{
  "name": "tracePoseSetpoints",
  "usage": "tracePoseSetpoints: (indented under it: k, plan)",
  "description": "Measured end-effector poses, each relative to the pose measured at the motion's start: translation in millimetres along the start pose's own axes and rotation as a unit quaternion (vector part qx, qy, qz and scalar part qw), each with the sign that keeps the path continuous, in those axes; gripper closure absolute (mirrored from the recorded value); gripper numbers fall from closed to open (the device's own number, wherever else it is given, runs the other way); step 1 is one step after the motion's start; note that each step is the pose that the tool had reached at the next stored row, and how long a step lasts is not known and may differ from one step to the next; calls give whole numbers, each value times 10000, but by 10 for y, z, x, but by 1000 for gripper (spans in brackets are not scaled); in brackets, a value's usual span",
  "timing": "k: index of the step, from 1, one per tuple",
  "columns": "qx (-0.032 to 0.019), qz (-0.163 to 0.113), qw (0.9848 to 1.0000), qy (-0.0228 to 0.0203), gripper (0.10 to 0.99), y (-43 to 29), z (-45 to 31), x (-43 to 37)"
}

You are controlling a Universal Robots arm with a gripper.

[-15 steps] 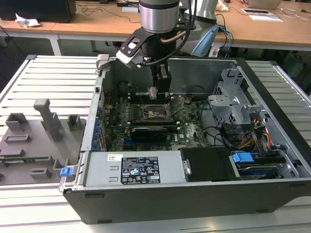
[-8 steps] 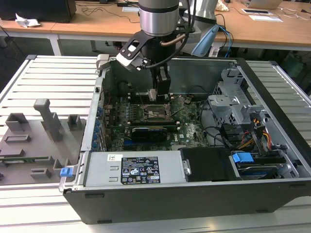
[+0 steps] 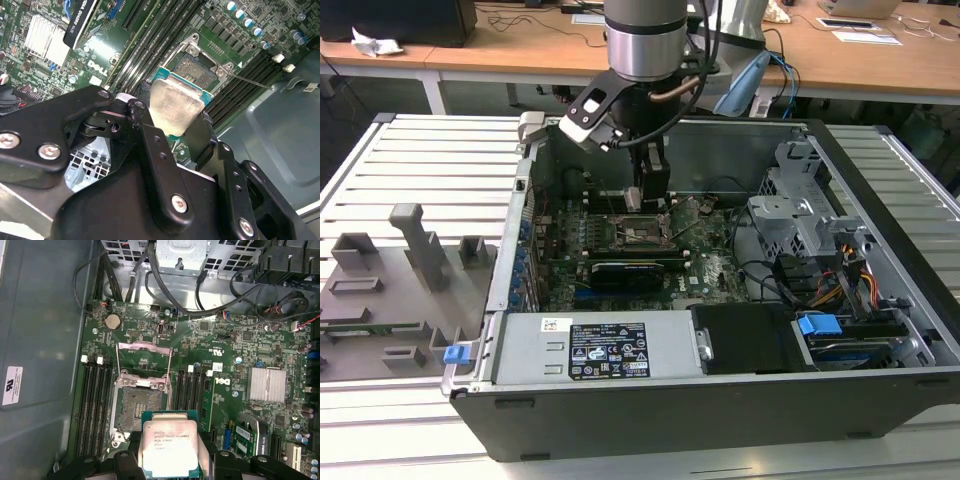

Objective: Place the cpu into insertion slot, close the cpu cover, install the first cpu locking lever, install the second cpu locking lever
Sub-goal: 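Place the cpu into insertion slot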

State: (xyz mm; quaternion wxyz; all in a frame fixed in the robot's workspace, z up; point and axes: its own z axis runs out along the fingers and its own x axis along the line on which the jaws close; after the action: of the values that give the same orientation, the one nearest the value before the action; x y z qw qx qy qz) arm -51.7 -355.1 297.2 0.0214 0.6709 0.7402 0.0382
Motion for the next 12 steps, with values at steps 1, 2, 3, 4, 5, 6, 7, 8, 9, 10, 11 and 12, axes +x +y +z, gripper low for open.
tracePoseSetpoints:
  k: [1, 2, 3, 4, 5, 6, 7, 8, 9, 10, 11, 12]
  plan:
    - [0, 0, 10000, 0, 557, -1, 8, 0]
    - [0, 0, 10000, 0, 557, -2, 15, 0]
    - [0, 0, 10000, 0, 557, -3, 20, 0]
    - [0, 0, 10000, 0, 557, -3, 29, -1]
    - [0, 0, 10000, 0, 557, -4, 35, -1]
    - [0, 0, 10000, 0, 557, -5, 45, -1]
    - [0, 0, 10000, 0, 557, -5, 51, -1]
    - [0, 0, 10000, 0, 557, -6, 56, -1]
    - [0, 0, 10000, 0, 557, -7, 65, -1]
    - [0, 0, 10000, 0, 557, -7, 76, -1]
    - [0, 0, 10000, 0, 557, -8, 81, -1]
    - [0, 0, 10000, 0, 557, -8, 88, -2]
